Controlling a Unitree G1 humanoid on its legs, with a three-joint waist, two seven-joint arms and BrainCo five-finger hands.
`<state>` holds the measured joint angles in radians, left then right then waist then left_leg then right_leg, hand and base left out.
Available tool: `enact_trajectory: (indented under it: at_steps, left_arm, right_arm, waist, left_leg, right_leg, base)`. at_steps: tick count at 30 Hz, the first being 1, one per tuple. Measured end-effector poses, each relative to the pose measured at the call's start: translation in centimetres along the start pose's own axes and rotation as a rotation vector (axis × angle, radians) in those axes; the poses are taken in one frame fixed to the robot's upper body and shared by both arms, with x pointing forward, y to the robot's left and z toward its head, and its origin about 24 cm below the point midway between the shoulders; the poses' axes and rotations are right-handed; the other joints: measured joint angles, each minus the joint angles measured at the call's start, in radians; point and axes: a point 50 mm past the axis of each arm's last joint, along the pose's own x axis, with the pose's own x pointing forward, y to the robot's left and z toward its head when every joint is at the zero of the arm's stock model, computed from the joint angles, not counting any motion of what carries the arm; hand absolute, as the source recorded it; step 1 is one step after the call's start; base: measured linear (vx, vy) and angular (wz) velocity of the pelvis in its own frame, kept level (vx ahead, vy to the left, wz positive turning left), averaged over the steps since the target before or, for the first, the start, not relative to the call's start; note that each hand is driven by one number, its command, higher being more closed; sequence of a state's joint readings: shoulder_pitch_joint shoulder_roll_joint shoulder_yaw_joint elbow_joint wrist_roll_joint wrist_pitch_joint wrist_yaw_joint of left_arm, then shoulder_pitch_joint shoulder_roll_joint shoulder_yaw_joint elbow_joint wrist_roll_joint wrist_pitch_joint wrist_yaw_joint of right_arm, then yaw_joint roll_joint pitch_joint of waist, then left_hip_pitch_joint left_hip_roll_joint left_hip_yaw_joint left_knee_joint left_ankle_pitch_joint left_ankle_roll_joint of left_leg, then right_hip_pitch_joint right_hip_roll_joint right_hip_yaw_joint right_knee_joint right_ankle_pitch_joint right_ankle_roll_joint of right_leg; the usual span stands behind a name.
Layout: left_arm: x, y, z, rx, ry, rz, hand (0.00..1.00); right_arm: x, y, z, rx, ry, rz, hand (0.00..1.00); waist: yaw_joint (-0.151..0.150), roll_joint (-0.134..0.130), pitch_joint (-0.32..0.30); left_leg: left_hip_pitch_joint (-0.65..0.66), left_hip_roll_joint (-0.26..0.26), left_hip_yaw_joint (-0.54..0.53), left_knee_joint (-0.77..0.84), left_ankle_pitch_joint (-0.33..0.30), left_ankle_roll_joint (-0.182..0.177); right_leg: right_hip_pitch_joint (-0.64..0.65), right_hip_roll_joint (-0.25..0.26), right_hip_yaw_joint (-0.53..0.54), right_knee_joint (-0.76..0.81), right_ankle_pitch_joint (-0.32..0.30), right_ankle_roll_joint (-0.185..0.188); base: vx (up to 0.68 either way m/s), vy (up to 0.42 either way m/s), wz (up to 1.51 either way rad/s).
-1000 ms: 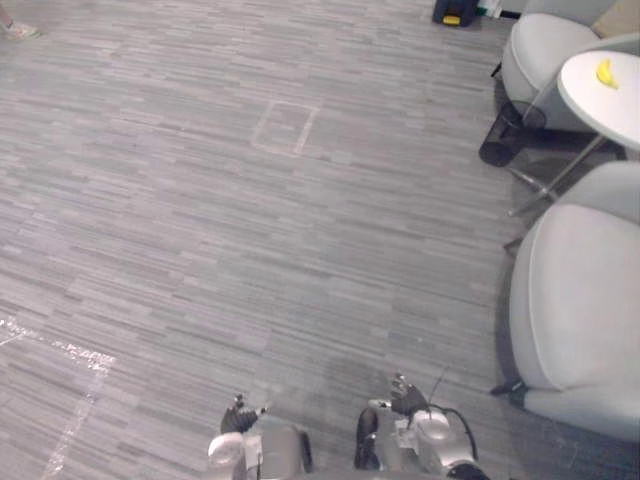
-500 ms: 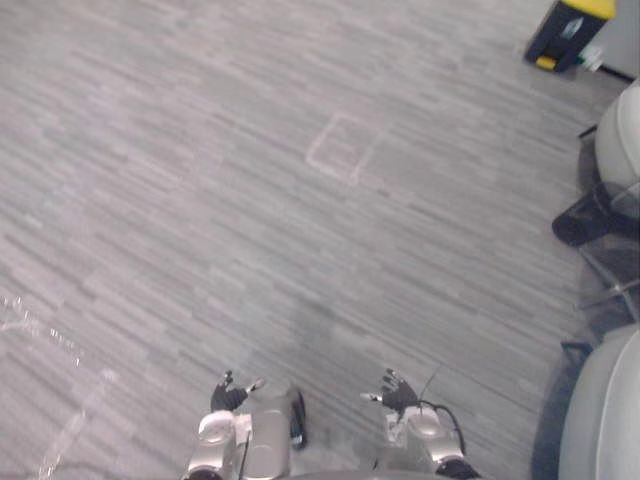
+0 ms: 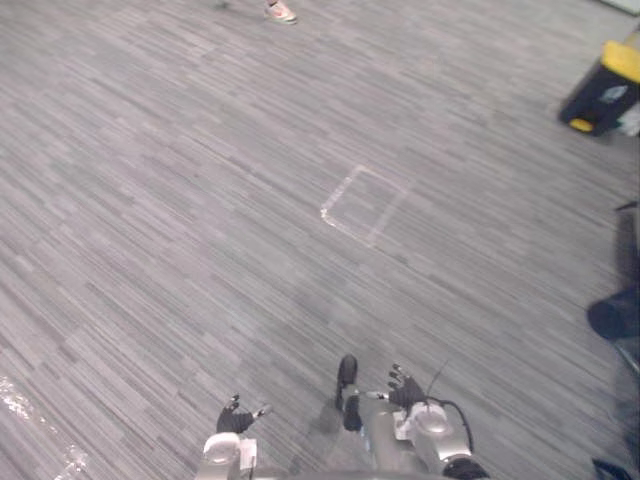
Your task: Organize the slippers on the shoe rack
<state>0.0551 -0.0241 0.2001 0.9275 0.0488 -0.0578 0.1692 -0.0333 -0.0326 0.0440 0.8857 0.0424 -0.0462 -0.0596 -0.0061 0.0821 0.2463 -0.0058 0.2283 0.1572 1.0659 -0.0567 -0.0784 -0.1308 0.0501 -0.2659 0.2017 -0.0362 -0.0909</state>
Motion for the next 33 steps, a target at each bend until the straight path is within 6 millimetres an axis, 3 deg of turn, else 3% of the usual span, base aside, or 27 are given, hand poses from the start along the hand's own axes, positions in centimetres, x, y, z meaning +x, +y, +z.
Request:
enact_trajectory:
  at_steps: [1, 2, 3, 5, 7, 8, 9, 10, 11, 14, 15, 16, 17, 18, 19, 21, 24, 26, 27, 28, 30, 31, 33]
  left_arm:
    - [0.1, 0.3, 0.4, -0.004, -0.017, 0.007, 0.00]
    - [0.1, 0.8, 0.7, 0.000, -0.034, 0.020, 0.00]
    - [0.2, 1.1, 0.8, 0.004, -0.039, 0.026, 0.00]
    - [0.2, 1.4, 1.7, -0.004, -0.074, 0.035, 0.00]
    - [0.3, 1.2, 2.3, -0.007, -0.098, 0.030, 0.00]
    - [0.3, 1.0, 2.3, -0.009, -0.103, 0.024, 0.00]
    - [0.2, 0.6, 2.1, -0.015, -0.097, 0.017, 0.00]
    - [0.4, 1.0, 2.4, -0.006, -0.103, 0.025, 0.00]
    - [0.4, 1.2, 2.5, 0.004, -0.107, 0.027, 0.00]
    - [0.5, 1.4, 2.2, 0.012, -0.091, 0.027, 0.00]
    - [0.5, 1.4, 2.0, 0.021, -0.084, 0.026, 0.00]
    - [0.5, 1.7, 1.7, 0.034, -0.069, 0.029, 0.00]
    - [0.5, 1.8, 1.4, 0.040, -0.053, 0.029, 0.00]
    - [0.5, 1.8, 0.8, 0.064, -0.027, 0.022, 0.00]
    - [0.4, 1.7, 0.4, 0.077, -0.012, 0.016, 0.00]
    - [0.3, 1.4, -0.3, 0.102, 0.012, -0.005, 0.00]
    - [0.3, 1.2, -0.3, 0.123, 0.012, -0.027, 0.00]
    - [0.2, 1.2, -0.7, 0.148, 0.020, -0.034, 0.00]
    - [0.2, 1.6, -0.7, 0.161, 0.018, -0.028, 0.00]
    - [0.2, 1.1, -0.8, 0.157, 0.029, -0.038, 0.00]
    - [0.0, -0.2, -0.8, 0.158, 0.025, -0.075, 0.00]
    - [-0.1, -1.1, -0.9, 0.165, 0.025, -0.100, 0.00]
    - [0.0, -1.0, -0.5, 0.145, 0.019, -0.099, 0.00]
  right_arm:
    - [-0.2, 0.8, -0.2, 0.023, 0.005, 0.014, 0.00]
    - [-0.2, 1.6, -0.3, 0.040, 0.009, 0.029, 0.00]
    - [-0.3, 2.0, -0.4, 0.048, 0.010, 0.037, 0.00]
    - [-0.3, 2.4, -0.5, 0.060, 0.016, 0.044, 0.00]
    - [-0.3, 2.2, -0.6, 0.067, 0.020, 0.034, 0.00]
    - [-0.3, 1.9, -0.7, 0.079, 0.025, 0.020, 0.00]
    - [-0.3, 1.5, -0.9, 0.076, 0.031, 0.006, 0.00]
    - [-0.3, 1.9, -1.4, 0.066, 0.066, 0.014, 0.00]
    - [-0.2, 2.2, -1.3, 0.066, 0.060, 0.021, 0.00]
    - [-0.4, 1.7, -1.8, 0.062, 0.072, 0.008, 0.00]
    - [-0.5, 1.7, -2.0, 0.063, 0.077, 0.007, 0.00]
    - [-0.4, 1.7, -2.1, 0.061, 0.085, 0.007, 0.00]
    - [-0.5, 1.7, -2.3, 0.056, 0.092, 0.011, 0.00]
    - [-0.3, 1.4, -1.9, 0.048, 0.075, 0.017, 0.00]
    - [-0.3, 1.4, -1.7, 0.040, 0.070, 0.020, 0.00]
    - [-0.1, 1.3, -1.1, 0.012, 0.047, 0.030, 0.00]
    - [0.1, 1.0, -0.5, 0.007, 0.023, 0.024, 0.00]
    - [0.2, 0.9, 0.0, 0.004, 0.008, 0.022, 0.00]
    - [0.1, 0.9, -0.6, 0.006, 0.025, 0.020, 0.00]
    - [0.3, 0.0, 0.0, -0.012, 0.010, 0.003, 0.00]
    - [0.3, -0.5, 0.1, -0.018, 0.009, -0.009, 0.00]
    - [0.3, -1.0, 0.3, -0.003, 0.001, -0.027, 0.00]
    - [0.3, -1.1, 0.3, 0.021, -0.005, -0.037, 0.00]
  waist:
    - [0.014, -0.013, 0.002]
    - [0.022, -0.044, 0.003]
    - [0.027, -0.052, -0.002]
    - [0.044, -0.070, -0.001]
    - [0.060, -0.076, 0.003]
    - [0.063, -0.073, 0.003]
    - [0.065, -0.052, 0.002]
    - [0.064, -0.094, 0.009]
    - [0.062, -0.103, 0.004]
    - [0.062, -0.109, -0.011]
    - [0.063, -0.122, -0.015]
    - [0.063, -0.127, -0.012]
    - [0.056, -0.127, -0.004]
    - [0.042, -0.119, 0.002]
    - [0.031, -0.110, 0.002]
    - [0.010, -0.090, -0.001]
    - [0.001, -0.090, 0.001]
    - [-0.004, -0.093, 0.001]
    - [-0.006, -0.118, -0.006]
    - [-0.007, -0.086, -0.008]
    - [-0.009, -0.042, -0.021]
    - [-0.017, -0.018, -0.022]
    - [-0.032, -0.006, -0.017]
  left_leg:
    - [-0.081, 0.033, 0.033, 0.129, -0.066, 0.022]
    - [-0.158, 0.040, 0.061, 0.139, -0.107, 0.034]
    - [-0.199, 0.040, 0.073, 0.116, -0.132, 0.040]
    - [-0.318, 0.030, 0.116, -0.117, -0.202, 0.040]
    - [-0.356, -0.017, 0.102, -0.358, -0.188, 0.035]
    - [-0.355, -0.057, 0.058, -0.573, -0.124, 0.017]
    - [-0.338, -0.073, 0.015, -0.710, 0.002, 0.001]
    - [-0.305, -0.114, 0.037, -0.701, 0.008, 0.027]
    - [-0.305, -0.124, 0.038, -0.685, -0.020, 0.037]
    - [-0.289, -0.142, 0.050, -0.549, -0.163, 0.084]
    - [-0.254, -0.155, 0.077, -0.541, -0.206, 0.092]
    - [-0.189, -0.165, 0.122, -0.544, -0.242, 0.101]
    - [-0.115, -0.179, 0.143, -0.560, -0.263, 0.109]
    - [-0.012, -0.193, 0.159, -0.604, -0.278, 0.117]
    - [0.025, -0.194, 0.163, -0.627, -0.280, 0.119]
    - [0.149, -0.185, 0.164, -0.725, -0.279, 0.119]
    - [0.241, -0.160, 0.166, -0.807, -0.279, 0.118]
    - [0.300, -0.156, 0.164, -0.860, -0.277, 0.111]
    - [0.342, -0.189, 0.145, -0.892, -0.271, 0.082]
    - [0.375, -0.162, 0.117, -0.888, -0.277, 0.053]
    - [0.359, -0.132, 0.087, -0.847, -0.247, 0.006]
    - [0.318, -0.103, 0.062, -0.743, -0.219, -0.030]
    - [0.215, -0.053, 0.024, -0.461, -0.120, -0.028]
  right_leg:
    - [0.081, 0.001, 0.025, -0.018, -0.050, -0.002]
    - [0.147, -0.008, 0.051, -0.051, -0.073, 0.006]
    - [0.181, -0.017, 0.064, -0.072, -0.083, 0.014]
    - [0.278, -0.054, 0.113, -0.120, -0.102, 0.052]
    - [0.318, -0.098, 0.137, -0.133, -0.133, 0.091]
    - [0.351, -0.125, 0.152, -0.139, -0.166, 0.122]
    - [0.377, -0.130, 0.173, -0.140, -0.196, 0.152]
    - [0.410, -0.174, 0.190, -0.136, -0.213, 0.164]
    - [0.404, -0.174, 0.200, -0.117, -0.203, 0.152]
    - [0.365, -0.192, 0.237, 0.065, -0.185, 0.152]
    - [0.301, -0.217, 0.273, 0.241, -0.191, 0.182]
    - [0.184, -0.247, 0.297, 0.540, -0.149, 0.224]
    - [0.119, -0.275, 0.276, 0.728, -0.148, 0.219]
    - [0.068, -0.310, 0.198, 0.862, -0.173, 0.175]
    - [0.046, -0.315, 0.159, 0.886, -0.189, 0.149]
    - [-0.041, -0.288, 0.035, 0.824, -0.243, 0.096]
    - [-0.140, -0.223, -0.067, 0.496, -0.246, 0.081]
    - [-0.175, -0.180, -0.104, 0.202, -0.116, 0.083]
    - [-0.166, -0.172, -0.102, 0.053, 0.075, 0.031]
    - [-0.168, -0.149, -0.089, 0.102, 0.130, -0.022]
    - [-0.176, -0.121, -0.093, 0.131, 0.072, -0.023]
    - [-0.170, -0.095, -0.096, 0.146, 0.026, -0.028]
    - [-0.108, -0.054, -0.094, 0.130, -0.022, -0.029]
  base:
    - [0.64, -0.014, -0.46]
    - [0.62, -0.001, -0.48]
    - [0.73, 0.037, -0.50]
    - [0.63, 0.121, -0.64]
    - [0.57, 0.229, -0.57]
    - [0.62, 0.332, -0.52]
    - [0.58, 0.351, -0.47]
    - [0.69, 0.385, -0.22]
    - [0.67, 0.321, -0.14]
    - [0.54, 0.231, -0.13]
    - [0.62, 0.268, -0.45]
    - [0.51, 0.193, -0.65]
    - [0.61, 0.166, -0.69]
    - [0.52, 0.120, -0.47]
    - [0.59, 0.121, -0.37]
    - [0.45, 0.049, -0.16]
    - [0.55, -0.035, 0.12]
    - [0.57, -0.111, 0.19]
    - [0.55, -0.112, 0.03]
    - [0.55, -0.102, -0.10]
    - [0.44, -0.128, -0.22]
    - [0.64, -0.238, -0.22]
    - [0.63, -0.181, -0.33]
